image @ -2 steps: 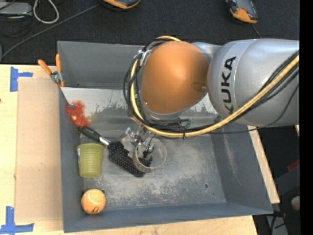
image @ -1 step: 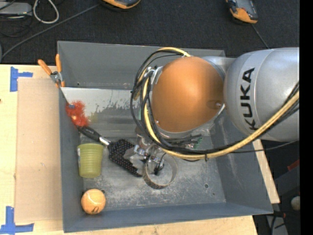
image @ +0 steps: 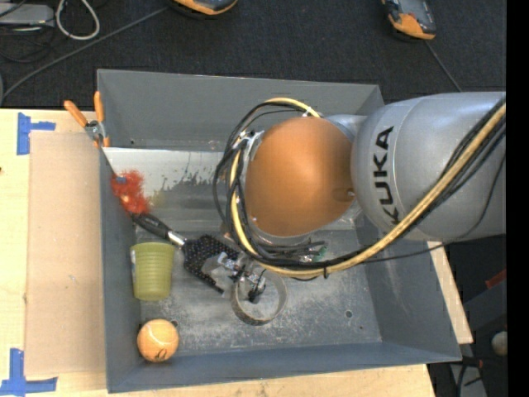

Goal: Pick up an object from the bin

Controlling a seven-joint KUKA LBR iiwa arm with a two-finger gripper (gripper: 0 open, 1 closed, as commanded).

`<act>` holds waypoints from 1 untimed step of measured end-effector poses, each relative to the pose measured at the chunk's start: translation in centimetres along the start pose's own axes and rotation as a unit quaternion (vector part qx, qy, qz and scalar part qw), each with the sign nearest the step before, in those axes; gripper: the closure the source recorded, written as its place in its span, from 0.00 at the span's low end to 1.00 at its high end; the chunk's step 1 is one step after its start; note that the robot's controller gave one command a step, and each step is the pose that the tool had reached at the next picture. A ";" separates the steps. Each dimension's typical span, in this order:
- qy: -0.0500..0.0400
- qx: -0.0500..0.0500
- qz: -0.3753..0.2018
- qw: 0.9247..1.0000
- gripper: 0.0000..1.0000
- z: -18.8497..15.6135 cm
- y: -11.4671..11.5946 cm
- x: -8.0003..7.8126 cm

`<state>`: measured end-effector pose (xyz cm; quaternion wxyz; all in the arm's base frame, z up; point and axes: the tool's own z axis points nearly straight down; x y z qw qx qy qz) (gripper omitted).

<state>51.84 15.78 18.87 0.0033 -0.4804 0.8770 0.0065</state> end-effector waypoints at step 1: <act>0.003 -0.003 0.010 1.000 1.00 3.2 0.3 0.4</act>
Offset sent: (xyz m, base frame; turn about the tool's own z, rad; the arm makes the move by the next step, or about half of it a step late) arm -0.0118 0.0025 -0.0516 -0.0568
